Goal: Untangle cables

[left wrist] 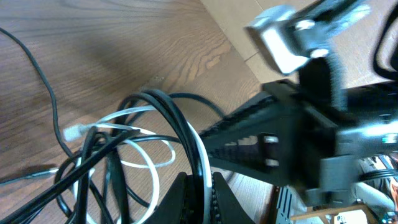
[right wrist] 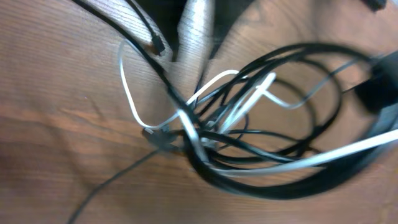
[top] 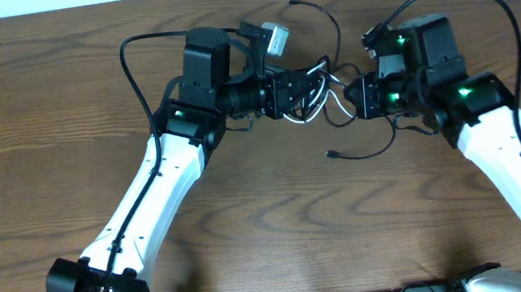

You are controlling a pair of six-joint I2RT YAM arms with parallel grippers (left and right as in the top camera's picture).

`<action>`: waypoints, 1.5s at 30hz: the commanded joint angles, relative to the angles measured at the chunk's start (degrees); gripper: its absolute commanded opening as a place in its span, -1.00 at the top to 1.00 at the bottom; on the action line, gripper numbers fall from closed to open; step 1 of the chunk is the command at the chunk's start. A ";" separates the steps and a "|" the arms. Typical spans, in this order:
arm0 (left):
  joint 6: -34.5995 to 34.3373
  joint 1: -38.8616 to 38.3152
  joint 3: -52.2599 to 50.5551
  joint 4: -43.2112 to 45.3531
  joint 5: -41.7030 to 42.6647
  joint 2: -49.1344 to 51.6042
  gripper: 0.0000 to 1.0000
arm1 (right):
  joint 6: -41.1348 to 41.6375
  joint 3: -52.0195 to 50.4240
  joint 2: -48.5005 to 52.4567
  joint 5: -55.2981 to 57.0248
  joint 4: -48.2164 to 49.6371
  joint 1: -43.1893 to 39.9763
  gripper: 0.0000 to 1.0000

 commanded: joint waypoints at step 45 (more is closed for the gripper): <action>-3.76 43.63 0.50 -2.64 9.14 -11.23 0.85 | 4.81 -0.04 3.17 26.27 -13.40 -27.39 0.98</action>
